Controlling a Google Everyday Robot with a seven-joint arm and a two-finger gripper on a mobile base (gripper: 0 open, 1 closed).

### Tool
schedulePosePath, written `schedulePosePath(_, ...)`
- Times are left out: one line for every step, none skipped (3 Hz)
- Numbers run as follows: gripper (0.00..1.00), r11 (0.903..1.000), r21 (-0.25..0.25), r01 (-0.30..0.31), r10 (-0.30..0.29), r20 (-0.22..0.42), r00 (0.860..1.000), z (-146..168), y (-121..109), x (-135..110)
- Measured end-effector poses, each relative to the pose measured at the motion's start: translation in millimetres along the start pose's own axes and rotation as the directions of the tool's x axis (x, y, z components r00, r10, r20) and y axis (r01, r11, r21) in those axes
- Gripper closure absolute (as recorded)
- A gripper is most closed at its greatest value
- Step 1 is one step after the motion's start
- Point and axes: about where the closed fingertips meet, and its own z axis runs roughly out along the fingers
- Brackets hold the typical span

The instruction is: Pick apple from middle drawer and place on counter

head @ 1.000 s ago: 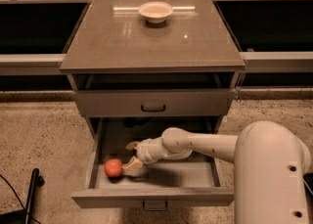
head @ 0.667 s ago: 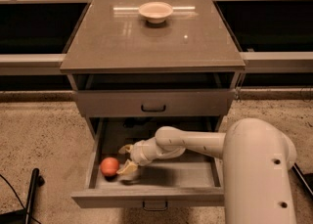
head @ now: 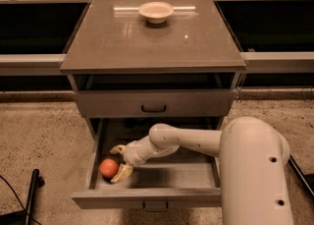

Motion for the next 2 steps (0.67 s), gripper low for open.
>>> schedulePosePath(0.26,1.0000,-0.004,0.003,-0.002,0.028,1.000,14.6,-5.1,-0.4)
schedulePosePath(0.27,0.9994,0.008,-0.034,0.034,0.047,0.998,24.9,-10.0,13.4)
